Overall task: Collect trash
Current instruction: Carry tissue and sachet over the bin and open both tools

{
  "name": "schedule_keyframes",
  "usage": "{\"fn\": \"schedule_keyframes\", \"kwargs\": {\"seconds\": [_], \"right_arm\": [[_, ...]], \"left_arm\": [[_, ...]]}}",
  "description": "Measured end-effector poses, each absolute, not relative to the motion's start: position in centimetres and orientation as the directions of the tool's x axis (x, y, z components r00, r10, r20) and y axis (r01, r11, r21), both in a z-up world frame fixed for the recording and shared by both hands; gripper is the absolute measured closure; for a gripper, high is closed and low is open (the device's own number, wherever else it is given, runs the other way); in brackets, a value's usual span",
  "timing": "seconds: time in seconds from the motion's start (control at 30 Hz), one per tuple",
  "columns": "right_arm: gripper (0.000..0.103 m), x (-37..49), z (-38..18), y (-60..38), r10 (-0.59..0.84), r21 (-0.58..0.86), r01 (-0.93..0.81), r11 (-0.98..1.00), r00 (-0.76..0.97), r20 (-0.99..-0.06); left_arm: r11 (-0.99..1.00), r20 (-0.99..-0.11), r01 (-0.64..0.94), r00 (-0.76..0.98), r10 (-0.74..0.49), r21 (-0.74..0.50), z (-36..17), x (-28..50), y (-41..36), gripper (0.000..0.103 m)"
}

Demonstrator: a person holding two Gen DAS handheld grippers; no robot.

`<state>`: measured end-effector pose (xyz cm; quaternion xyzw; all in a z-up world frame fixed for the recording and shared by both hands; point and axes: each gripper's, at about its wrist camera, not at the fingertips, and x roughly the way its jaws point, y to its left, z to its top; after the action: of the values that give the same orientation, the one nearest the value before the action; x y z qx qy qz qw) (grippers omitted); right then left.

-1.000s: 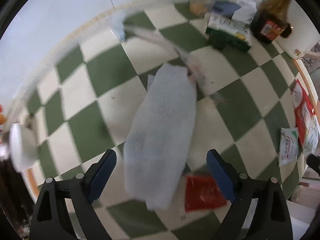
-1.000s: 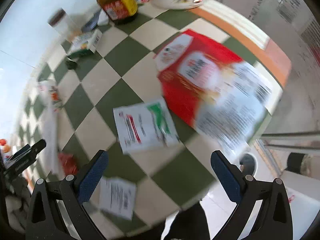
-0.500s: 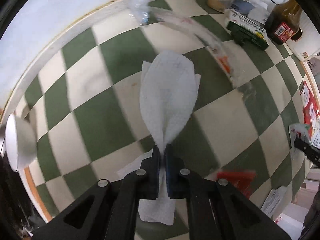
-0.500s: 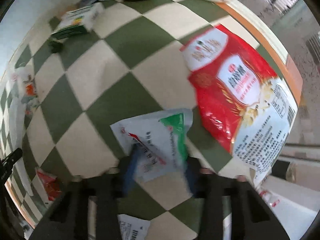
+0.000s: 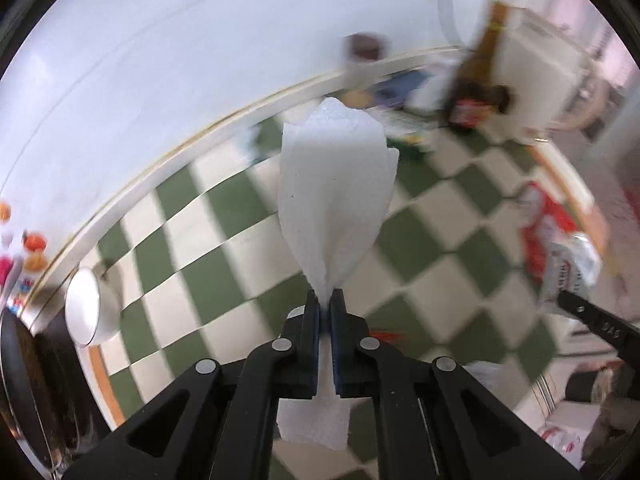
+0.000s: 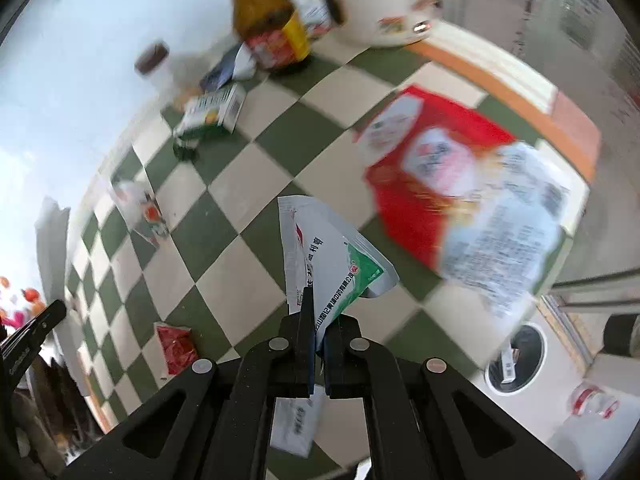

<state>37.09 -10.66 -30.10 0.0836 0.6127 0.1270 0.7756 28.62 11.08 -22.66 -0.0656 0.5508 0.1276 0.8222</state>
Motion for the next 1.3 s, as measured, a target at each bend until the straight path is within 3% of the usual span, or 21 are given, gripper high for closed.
{"fn": "schedule_keyframes", "kwargs": {"seconds": [0.37, 0.67, 0.8, 0.93, 1.17, 1.3], "right_arm": [[0.101, 31.6, -26.0, -35.0, 0.244, 0.366, 0.261, 0.893, 0.404, -0.882], [0.101, 19.3, -33.3, -53.9, 0.124, 0.353, 0.62, 0.7, 0.382, -0.916], [0.101, 12.7, -42.6, -60.8, 0.146, 0.336, 0.758, 0.559, 0.31, -0.94], [0.101, 8.5, -53.5, -65.3, 0.19, 0.317, 0.823, 0.471, 0.257, -0.948], [0.101, 7.7, -73.4, -69.0, 0.292, 0.328, 0.837, 0.438, 0.213, -0.932], [0.101, 9.1, -81.9, -69.4, 0.343, 0.341, 0.827, 0.446, 0.194, -0.919]], "left_arm": [[0.983, -0.908, 0.182, 0.413, -0.074, 0.003, -18.6, 32.1, -11.1, 0.1], [0.833, -0.953, 0.55, 0.212, -0.217, -0.067, -24.3, 30.3, -33.7, 0.1], [0.765, -0.975, 0.62, -0.006, -0.22, -0.176, -33.7, 29.1, -42.9, 0.1], [0.744, -0.97, 0.624, -0.185, -0.155, -0.238, -47.3, 28.3, -49.3, 0.1], [0.671, -0.962, 0.722, -0.268, 0.048, -0.167, -71.4, 27.3, -56.0, 0.098], [0.635, -0.951, 0.758, -0.286, 0.118, -0.149, -79.2, 27.4, -57.3, 0.096]]}}
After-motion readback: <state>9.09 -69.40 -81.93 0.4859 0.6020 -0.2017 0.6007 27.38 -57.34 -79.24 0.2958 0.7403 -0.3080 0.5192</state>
